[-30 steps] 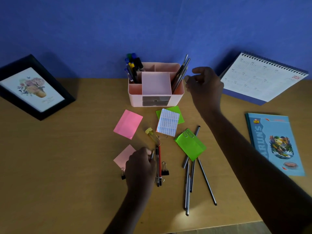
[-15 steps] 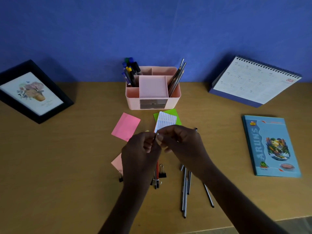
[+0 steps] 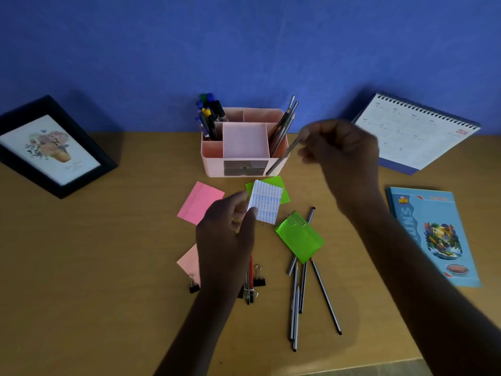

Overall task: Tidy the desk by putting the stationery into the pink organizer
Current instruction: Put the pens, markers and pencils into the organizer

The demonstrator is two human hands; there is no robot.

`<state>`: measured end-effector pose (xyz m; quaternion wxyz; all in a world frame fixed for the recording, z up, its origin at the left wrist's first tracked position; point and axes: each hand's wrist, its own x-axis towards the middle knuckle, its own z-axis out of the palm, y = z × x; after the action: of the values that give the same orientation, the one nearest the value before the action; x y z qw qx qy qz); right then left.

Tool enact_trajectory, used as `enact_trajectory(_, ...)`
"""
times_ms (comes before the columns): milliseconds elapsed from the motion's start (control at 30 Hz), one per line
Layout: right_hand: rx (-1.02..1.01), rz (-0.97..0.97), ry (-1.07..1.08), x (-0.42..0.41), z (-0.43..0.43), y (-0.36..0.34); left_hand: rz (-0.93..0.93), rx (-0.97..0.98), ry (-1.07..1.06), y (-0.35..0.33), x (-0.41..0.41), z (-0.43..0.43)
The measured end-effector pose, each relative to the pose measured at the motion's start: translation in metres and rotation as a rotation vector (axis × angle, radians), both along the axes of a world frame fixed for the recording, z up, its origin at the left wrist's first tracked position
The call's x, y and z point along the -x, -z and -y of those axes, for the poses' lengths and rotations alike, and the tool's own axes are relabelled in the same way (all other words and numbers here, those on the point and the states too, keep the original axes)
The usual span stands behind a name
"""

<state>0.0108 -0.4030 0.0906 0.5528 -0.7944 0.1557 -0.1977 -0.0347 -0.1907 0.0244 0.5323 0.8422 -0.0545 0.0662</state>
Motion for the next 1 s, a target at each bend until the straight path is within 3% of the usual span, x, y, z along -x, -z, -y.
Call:
enact_trajectory(133, 0.124, 0.030, 0.152, -0.036, 0.023, -0.003, -0.092, -0.089, -0.075, 0.020, 0.018, -0.010)
enact_trajectory(433, 0.291, -0.143, 0.140, -0.075, 0.028, 0.056, -0.338, -0.259, -0.076, 0.061, 0.046, -0.020)
enact_trajectory(1000, 0.427, -0.129, 0.163, -0.089, 0.016, 0.082, -0.448, -0.344, -0.031, 0.065, 0.044, -0.010)
